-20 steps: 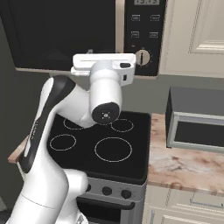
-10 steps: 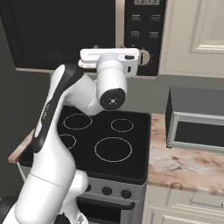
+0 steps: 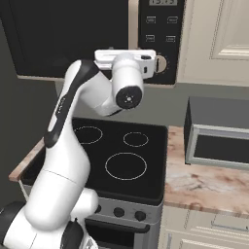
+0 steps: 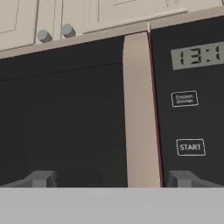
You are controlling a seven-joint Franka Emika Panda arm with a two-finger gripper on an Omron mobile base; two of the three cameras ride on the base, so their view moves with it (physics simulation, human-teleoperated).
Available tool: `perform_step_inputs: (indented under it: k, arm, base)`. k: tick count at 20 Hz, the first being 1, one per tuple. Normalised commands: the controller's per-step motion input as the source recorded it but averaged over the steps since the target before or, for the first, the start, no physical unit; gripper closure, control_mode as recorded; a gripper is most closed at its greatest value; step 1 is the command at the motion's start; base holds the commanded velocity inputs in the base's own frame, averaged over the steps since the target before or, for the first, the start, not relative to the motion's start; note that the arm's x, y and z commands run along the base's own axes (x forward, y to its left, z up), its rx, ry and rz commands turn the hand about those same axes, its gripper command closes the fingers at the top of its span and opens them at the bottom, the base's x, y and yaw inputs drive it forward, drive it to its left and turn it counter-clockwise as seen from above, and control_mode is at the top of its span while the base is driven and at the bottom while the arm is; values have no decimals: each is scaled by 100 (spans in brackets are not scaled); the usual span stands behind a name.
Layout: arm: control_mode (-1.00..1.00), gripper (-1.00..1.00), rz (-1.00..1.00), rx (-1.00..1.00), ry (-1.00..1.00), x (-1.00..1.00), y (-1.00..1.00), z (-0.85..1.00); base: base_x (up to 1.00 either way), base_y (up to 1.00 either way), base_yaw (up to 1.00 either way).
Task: Open the microwave door.
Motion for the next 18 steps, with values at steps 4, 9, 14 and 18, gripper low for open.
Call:
perform_step_inputs:
  k: [4,9,14,18]
  arm:
    - [-100,-100,0,0,7,42,-2,0]
    - [-100,-100,0,0,7,34,-15,0]
    - [-100,-100,0,0,6,32,-7,0]
    - [-100,-100,0,0,6,40,0,0]
  base:
    - [0,0,0]
    - [0,0,0]
    - [0,0,0]
    - [0,0,0]
